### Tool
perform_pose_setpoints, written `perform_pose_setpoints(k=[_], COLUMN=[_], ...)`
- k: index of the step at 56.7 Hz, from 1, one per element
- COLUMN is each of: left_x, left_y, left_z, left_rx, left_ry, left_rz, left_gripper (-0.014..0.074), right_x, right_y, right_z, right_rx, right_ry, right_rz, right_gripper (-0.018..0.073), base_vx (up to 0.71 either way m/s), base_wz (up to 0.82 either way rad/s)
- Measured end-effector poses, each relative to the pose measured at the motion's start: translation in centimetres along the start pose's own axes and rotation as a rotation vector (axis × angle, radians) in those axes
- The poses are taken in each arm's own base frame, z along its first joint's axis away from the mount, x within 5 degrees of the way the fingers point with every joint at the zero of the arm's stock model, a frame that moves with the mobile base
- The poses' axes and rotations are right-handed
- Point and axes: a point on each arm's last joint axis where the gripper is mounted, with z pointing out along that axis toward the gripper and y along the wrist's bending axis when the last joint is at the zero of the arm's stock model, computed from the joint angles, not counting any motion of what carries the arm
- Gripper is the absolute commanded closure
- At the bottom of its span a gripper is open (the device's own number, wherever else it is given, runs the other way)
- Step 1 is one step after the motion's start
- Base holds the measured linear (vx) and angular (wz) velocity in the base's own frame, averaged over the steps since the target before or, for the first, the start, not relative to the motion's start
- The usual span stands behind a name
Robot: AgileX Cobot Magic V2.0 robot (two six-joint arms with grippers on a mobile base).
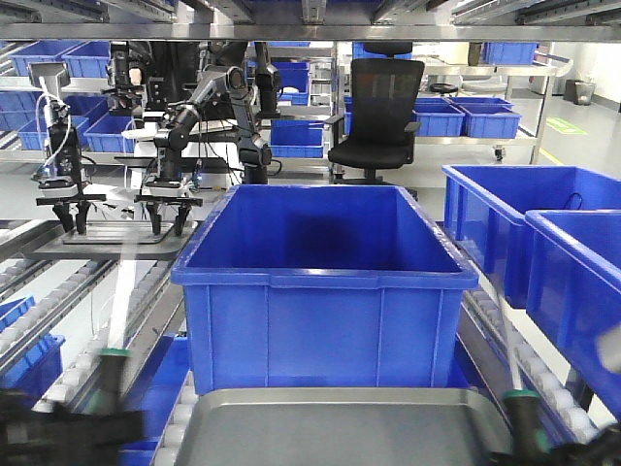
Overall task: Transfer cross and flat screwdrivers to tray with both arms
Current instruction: 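Lower both held screwdrivers down onto the grey metal tray, then open both grippers to release the screwdrivers on the tray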
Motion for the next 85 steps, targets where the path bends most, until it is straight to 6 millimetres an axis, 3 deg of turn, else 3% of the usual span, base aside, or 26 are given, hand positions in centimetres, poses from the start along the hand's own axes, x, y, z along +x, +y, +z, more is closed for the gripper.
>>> perform_pose_setpoints(k=[13, 19, 33, 43, 61, 69, 85], left_x=[2.3, 2.9, 2.0, 2.7, 2.9, 2.8, 2.8], left_y=[-1.7, -2.1, -2.7, -2.2, -2.6, -2.5, -2.5], left_z=[7.3, 9.3, 12.5, 13.6, 13.8, 13.8, 13.8], left_rx=[0.058, 0.053, 0.063, 0.049, 0.051, 0.045, 0.046], left_ry=[0.129, 0.166, 0.225, 0.280, 0.268, 0.254, 0.255], left_rz=[-0.068, -0.071, -0.104, -0.143, -0.142, -0.143, -0.143], left_gripper=[0.0593, 0.0593, 0.0593, 0.0593, 0.0568, 0.0496, 0.0220], right_x=[-0.5, -0.2, 0.5, 0.5, 0.4, 0.4, 0.4], right_y=[0.2, 0.8, 0.9, 0.6, 0.3, 0.3, 0.3], right_z=[4.0, 5.5, 8.0, 8.4, 8.9, 8.9, 8.9], right_rx=[-0.121, -0.150, -0.149, -0.138, -0.117, -0.118, -0.118], right_ry=[0.059, 0.096, 0.168, 0.166, 0.153, 0.152, 0.151], right_rz=[0.089, 0.089, 0.089, 0.079, 0.073, 0.062, 0.053], right_gripper=[0.0567, 0.0567, 0.0567, 0.0567, 0.0534, 0.0427, 0.0091], base_vx=[0.00, 0.00, 0.00, 0.00, 0.00, 0.00, 0.00], base_wz=[0.00, 0.00, 0.00, 0.00, 0.00, 0.00, 0.00])
